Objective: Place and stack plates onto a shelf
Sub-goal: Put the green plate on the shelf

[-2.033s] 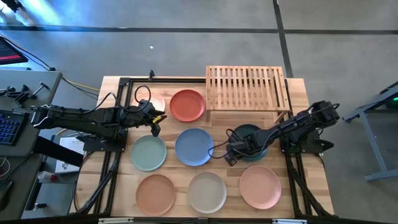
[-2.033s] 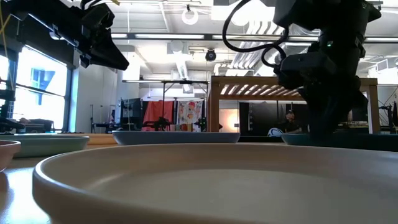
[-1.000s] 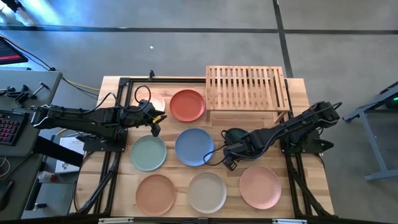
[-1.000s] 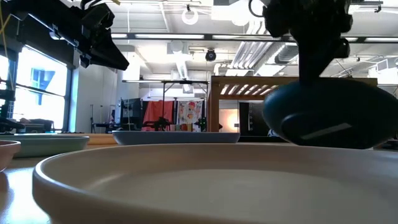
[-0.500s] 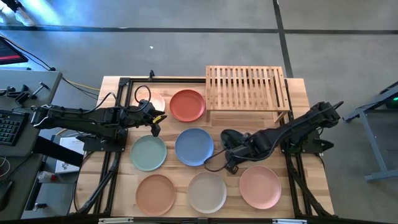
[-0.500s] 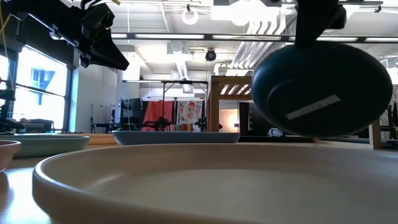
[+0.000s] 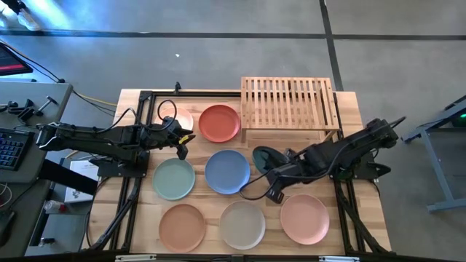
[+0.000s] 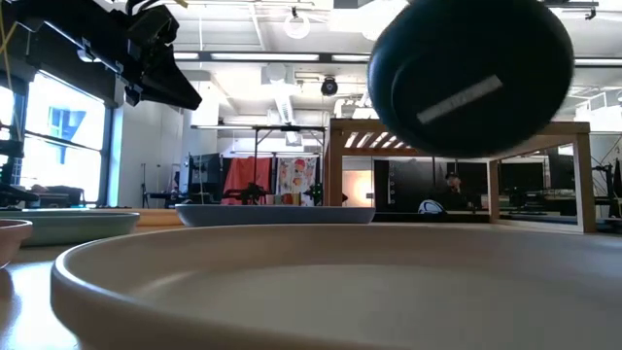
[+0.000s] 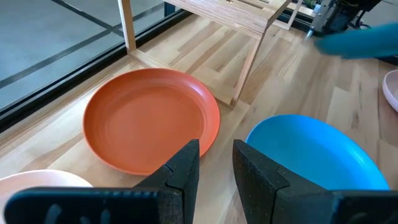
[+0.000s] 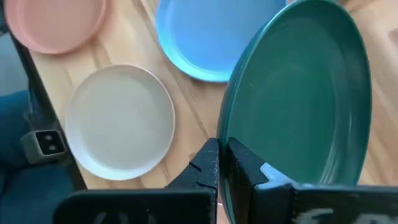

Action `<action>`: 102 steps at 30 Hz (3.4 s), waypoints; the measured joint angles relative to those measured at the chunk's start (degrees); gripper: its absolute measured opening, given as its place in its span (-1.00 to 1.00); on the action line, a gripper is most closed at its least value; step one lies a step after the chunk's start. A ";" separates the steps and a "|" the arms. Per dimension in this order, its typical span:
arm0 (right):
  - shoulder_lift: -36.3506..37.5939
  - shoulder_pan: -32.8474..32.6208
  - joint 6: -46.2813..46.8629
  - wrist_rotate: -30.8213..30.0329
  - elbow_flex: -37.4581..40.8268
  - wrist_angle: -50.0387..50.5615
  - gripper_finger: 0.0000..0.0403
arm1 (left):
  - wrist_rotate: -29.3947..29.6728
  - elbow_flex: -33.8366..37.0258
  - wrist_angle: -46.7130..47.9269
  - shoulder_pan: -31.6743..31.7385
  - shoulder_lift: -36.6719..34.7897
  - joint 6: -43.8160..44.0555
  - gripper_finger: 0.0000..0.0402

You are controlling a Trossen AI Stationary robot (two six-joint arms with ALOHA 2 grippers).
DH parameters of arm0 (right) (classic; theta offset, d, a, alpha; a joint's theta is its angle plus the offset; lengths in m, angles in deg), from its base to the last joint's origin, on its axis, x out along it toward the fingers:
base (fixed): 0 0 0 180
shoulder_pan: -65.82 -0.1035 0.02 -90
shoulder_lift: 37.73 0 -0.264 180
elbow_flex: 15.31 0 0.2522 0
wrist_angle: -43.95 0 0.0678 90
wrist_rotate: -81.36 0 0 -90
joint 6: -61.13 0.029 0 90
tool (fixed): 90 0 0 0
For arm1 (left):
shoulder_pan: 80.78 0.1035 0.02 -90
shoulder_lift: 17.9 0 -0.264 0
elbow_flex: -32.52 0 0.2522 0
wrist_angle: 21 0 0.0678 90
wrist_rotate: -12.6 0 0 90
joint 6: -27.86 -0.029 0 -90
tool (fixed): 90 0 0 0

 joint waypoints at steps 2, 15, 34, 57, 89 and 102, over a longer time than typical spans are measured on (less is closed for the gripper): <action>0.00 -0.02 -0.01 -1.88 -2.98 3.03 -1.00 | 0.00 0.00 -0.01 0.00 0.00 0.01 -0.56; 0.35 0.53 -2.21 -15.36 -18.16 20.46 -1.00 | 0.00 0.00 -0.02 0.00 0.00 -0.01 -0.56; 0.52 17.79 -23.70 -19.71 -11.22 20.59 -1.00 | 0.24 0.01 0.00 0.00 0.00 -0.05 -0.56; 8.95 29.91 -20.47 -26.10 13.13 19.65 -1.00 | 1.46 0.02 0.04 0.00 0.00 0.03 -0.56; 12.00 35.58 -25.09 -17.11 17.31 12.55 -1.00 | 1.51 0.02 0.00 0.00 0.00 -0.03 -0.56; 11.98 38.49 -26.93 -9.95 17.29 9.99 -1.00 | 1.50 0.02 0.00 0.00 0.00 -0.05 -0.56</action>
